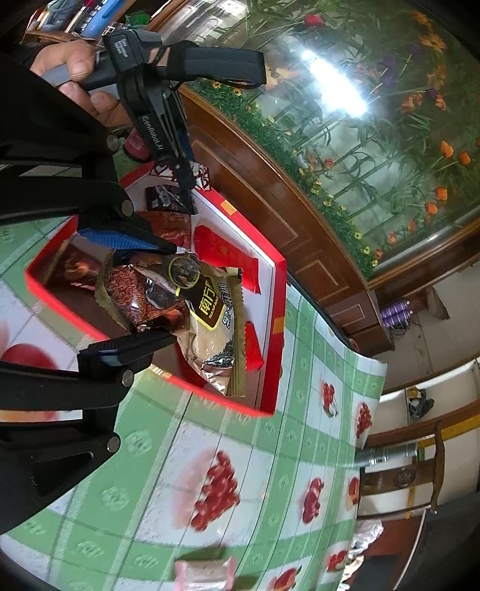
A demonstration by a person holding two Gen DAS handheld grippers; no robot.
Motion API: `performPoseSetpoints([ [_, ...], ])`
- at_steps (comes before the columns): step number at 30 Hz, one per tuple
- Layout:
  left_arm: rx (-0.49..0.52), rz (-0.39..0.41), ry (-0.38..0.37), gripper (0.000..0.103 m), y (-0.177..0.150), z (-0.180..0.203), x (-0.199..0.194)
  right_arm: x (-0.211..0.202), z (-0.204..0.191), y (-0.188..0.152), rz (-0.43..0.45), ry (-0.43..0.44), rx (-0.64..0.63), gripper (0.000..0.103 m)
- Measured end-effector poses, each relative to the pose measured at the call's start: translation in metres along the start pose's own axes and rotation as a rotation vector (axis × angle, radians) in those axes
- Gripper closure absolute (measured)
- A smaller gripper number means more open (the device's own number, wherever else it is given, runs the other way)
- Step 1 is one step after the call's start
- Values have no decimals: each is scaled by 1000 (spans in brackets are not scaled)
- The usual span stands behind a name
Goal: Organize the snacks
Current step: 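Carry the candy and the chocolate bag over the white tray, then lower both snacks into the tray and open both tools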
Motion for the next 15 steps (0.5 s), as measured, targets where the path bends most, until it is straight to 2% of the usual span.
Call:
performPoseSetpoints([
  [6,-3,-28,-39,76,14,3,19,38,-15,14,-55,2,-51,63],
  [10,5,-30,-35,76,31,3,31,59,-27,24,-80,-2,-97,63],
  [15,-22,-72,-26,76,39,-6,57,83,-35,26,-128,-18,-133,63],
])
Point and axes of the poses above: each gripper's, at about its wrist camera, not at the fingertips, and x roughly the way its jaws point, z to its right, y to its top, the point moved 8 cm from there along x, roughly the way its jaws point, and after that the axes turned 14 degrees about -y, right-handed, at the moved point
